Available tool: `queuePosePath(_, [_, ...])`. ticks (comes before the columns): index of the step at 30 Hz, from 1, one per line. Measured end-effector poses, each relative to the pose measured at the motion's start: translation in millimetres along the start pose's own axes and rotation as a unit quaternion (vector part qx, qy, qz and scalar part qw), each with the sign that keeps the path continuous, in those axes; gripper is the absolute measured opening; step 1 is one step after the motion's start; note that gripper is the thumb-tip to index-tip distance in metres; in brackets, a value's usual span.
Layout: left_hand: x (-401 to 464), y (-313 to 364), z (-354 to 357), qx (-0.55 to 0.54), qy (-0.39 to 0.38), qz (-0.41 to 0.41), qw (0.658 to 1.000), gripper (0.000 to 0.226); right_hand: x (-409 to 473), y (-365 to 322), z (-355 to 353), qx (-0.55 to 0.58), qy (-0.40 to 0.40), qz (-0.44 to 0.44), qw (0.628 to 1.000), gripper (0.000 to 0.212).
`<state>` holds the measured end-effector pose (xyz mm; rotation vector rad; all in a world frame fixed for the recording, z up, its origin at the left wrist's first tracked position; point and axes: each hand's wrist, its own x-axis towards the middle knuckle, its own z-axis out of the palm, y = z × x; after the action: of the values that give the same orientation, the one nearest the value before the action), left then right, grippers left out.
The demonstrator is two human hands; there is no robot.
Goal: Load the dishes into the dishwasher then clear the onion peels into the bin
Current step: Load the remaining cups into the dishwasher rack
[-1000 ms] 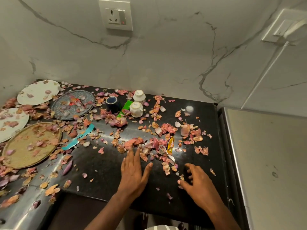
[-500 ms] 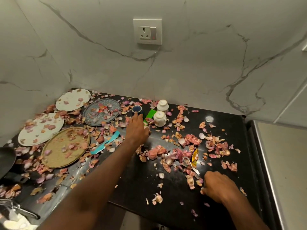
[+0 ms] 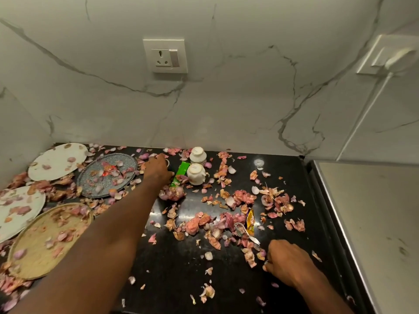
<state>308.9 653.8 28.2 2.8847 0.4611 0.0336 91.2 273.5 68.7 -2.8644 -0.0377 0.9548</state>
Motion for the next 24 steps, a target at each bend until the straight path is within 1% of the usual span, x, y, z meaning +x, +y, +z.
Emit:
queuePosePath(1, [-1,0,0,-0.016,0.013,-0.001,1.0,0.075,0,3,2,0.014,0.003,0.006,1.0,0.014])
queuePosePath(3, [-12,1,0,-0.073,0.057,-0.004,0.996,0.078,0,12,7,0.047,0.006,0.016,0.999,0.024])
queuePosePath(5, [-35,10,-4,-0.163,0.11,-0.007,0.98,0.084,-4,22,15,0.084,0.023,0.025,0.996,0.028])
queuePosePath(6, [-51,17,-7,-0.214,0.13,0.001,0.968,0.084,-6,25,20,0.092,0.043,0.029,0.994,0.024])
queuePosePath(7, [-69,26,-11,-0.256,0.144,0.02,0.956,0.083,-9,26,25,0.092,0.08,0.035,0.992,0.022])
queuePosePath(8, [-88,36,-14,-0.287,0.149,0.056,0.945,0.081,-11,27,27,0.095,0.126,0.04,0.987,0.024])
queuePosePath(9, [-109,46,-16,-0.305,0.142,0.109,0.936,0.082,-12,26,27,0.126,0.18,0.036,0.975,0.03])
queuePosePath(10, [-129,57,-18,-0.312,0.117,0.171,0.927,0.085,-14,24,25,0.193,0.226,0.02,0.955,0.036])
queuePosePath(11, [-152,69,-19,-0.312,0.08,0.228,0.919,0.09,-14,19,21,0.271,0.25,-0.004,0.93,0.044])
queuePosePath(12, [-173,82,-19,-0.307,0.031,0.274,0.911,0.096,-17,12,15,0.34,0.254,-0.037,0.905,0.054])
queuePosePath(13, [-191,94,-19,-0.297,-0.028,0.309,0.903,0.103,-20,4,10,0.39,0.239,-0.068,0.887,0.065])
queuePosePath(14, [-208,104,-19,-0.282,-0.081,0.337,0.895,0.109,-23,-6,5,0.413,0.22,-0.092,0.879,0.072])
queuePosePath(15, [-220,112,-16,-0.264,-0.116,0.364,0.886,0.113,-25,-15,3,0.411,0.211,-0.112,0.88,0.074])
queuePosePath(17, [-236,123,-6,-0.233,-0.13,0.418,0.869,0.116,-28,-23,5,0.376,0.225,-0.128,0.89,0.071])
queuePosePath(18, [-239,124,-2,-0.229,-0.132,0.433,0.862,0.117,-29,-22,7,0.375,0.232,-0.121,0.889,0.068])
queuePosePath(20, [-244,123,3,-0.219,-0.146,0.438,0.86,0.118,-28,-15,12,0.38,0.232,-0.095,0.89,0.066])
queuePosePath(22, [-246,123,6,-0.194,-0.168,0.445,0.858,0.118,-28,-11,16,0.366,0.227,-0.064,0.9,0.066])
queuePosePath(24, [-243,123,6,-0.171,-0.204,0.452,0.851,0.117,-29,-9,18,0.343,0.225,-0.035,0.912,0.06])
